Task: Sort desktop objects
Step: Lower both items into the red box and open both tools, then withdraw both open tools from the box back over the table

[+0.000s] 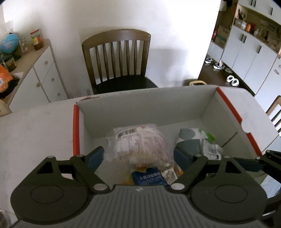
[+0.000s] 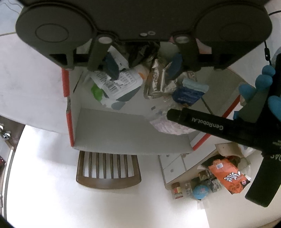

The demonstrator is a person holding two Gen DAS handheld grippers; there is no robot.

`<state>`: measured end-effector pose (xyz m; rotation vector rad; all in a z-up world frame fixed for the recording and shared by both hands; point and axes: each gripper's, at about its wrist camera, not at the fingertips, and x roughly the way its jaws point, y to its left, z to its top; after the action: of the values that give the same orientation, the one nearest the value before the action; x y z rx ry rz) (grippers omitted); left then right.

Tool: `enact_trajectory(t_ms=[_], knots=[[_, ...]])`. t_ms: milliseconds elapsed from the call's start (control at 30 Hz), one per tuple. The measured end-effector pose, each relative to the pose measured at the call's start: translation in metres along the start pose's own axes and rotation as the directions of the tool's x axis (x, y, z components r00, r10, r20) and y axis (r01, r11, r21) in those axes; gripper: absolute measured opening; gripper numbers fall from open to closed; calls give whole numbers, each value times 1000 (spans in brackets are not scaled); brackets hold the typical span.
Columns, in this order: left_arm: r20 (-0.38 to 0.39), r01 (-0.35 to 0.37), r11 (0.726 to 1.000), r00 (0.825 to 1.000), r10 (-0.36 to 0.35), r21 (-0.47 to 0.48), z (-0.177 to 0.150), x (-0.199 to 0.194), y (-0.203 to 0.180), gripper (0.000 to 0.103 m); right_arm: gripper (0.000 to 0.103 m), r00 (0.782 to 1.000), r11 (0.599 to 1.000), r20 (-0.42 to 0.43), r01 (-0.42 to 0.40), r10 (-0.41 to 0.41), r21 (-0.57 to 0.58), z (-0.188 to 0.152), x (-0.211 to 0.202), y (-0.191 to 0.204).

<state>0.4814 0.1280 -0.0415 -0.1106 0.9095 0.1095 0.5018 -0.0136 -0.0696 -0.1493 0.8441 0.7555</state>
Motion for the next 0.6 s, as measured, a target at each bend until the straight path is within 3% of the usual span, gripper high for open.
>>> enact_trajectory(t_ms=[600], knots=[[52,39,999,998,-40,19,-5,-46,-7,86,66,998,999,43,42,-40,-30,1,-42,14]])
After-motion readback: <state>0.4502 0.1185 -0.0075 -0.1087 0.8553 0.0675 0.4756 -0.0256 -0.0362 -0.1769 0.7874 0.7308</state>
